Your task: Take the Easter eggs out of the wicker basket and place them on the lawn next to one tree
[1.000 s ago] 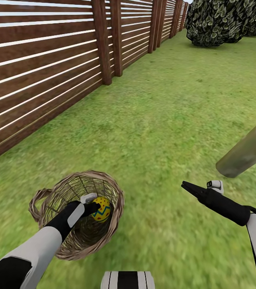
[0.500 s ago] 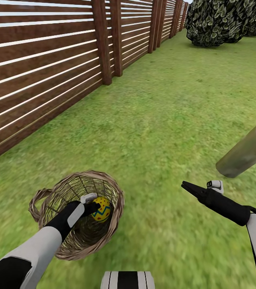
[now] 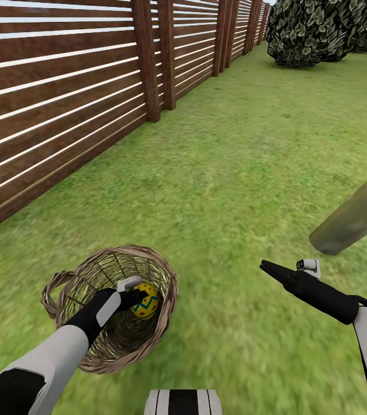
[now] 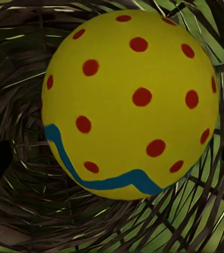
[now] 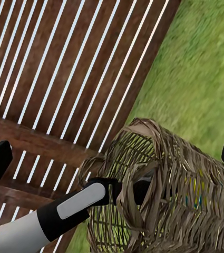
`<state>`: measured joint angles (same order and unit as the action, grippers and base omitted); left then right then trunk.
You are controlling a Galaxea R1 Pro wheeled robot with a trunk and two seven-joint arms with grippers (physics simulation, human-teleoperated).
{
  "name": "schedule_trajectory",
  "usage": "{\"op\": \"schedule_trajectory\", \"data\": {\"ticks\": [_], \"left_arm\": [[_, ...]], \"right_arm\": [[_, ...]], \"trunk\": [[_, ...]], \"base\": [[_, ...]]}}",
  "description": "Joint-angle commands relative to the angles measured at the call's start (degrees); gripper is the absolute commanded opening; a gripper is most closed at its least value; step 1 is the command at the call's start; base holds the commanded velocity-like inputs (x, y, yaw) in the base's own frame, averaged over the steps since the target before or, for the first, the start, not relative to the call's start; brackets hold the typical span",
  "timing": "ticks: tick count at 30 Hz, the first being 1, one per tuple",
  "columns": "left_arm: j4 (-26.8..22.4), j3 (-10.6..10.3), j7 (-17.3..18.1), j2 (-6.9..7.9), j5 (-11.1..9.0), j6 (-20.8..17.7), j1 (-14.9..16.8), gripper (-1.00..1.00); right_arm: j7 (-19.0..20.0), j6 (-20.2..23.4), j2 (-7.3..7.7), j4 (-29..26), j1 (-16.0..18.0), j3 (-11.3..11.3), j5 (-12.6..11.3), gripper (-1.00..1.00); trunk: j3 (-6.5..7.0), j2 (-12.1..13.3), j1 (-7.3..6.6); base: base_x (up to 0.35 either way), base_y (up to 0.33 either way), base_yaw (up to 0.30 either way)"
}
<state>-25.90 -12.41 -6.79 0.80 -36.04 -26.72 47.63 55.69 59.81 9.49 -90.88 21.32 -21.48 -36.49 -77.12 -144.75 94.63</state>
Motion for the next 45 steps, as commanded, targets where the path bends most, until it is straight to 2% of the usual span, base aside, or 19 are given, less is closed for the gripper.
{"op": "schedule_trajectory", "data": {"ticks": [1,13,18,29,45], "left_arm": [[-0.1,-0.4,-0.4,0.07,-0.6,-0.2,0.0,1.0],[-0.2,-0.4,0.0,0.08,-0.6,-0.1,0.0,1.0],[-0.2,-0.4,0.1,0.08,-0.6,-0.1,0.0,1.0],[-5.2,-0.4,0.0,0.0,-0.6,-0.2,-0.1,1.0],[-5.7,-0.2,0.0,0.08,-0.6,-0.2,-0.1,1.0]], "right_arm": [[0.3,0.2,0.0,0.0,0.0,-0.1,0.2,1.0],[0.3,0.2,0.0,0.0,0.0,-0.1,0.2,1.0],[0.3,0.2,0.0,0.0,0.0,-0.1,0.2,1.0],[0.3,0.2,0.0,0.0,0.0,-0.1,0.2,1.0],[0.3,0.2,0.0,0.0,0.0,-0.1,0.2,1.0]], "trunk": [[-0.04,0.0,-0.01],[-0.04,0.0,-0.01],[-0.93,-0.1,0.09],[-0.93,-0.1,0.09],[-1.37,-0.1,0.14]], "base": [[0.0,0.0,0.0],[0.0,0.0,0.0],[0.0,0.0,0.0],[0.0,0.0,0.0],[0.0,0.0,0.0]]}}
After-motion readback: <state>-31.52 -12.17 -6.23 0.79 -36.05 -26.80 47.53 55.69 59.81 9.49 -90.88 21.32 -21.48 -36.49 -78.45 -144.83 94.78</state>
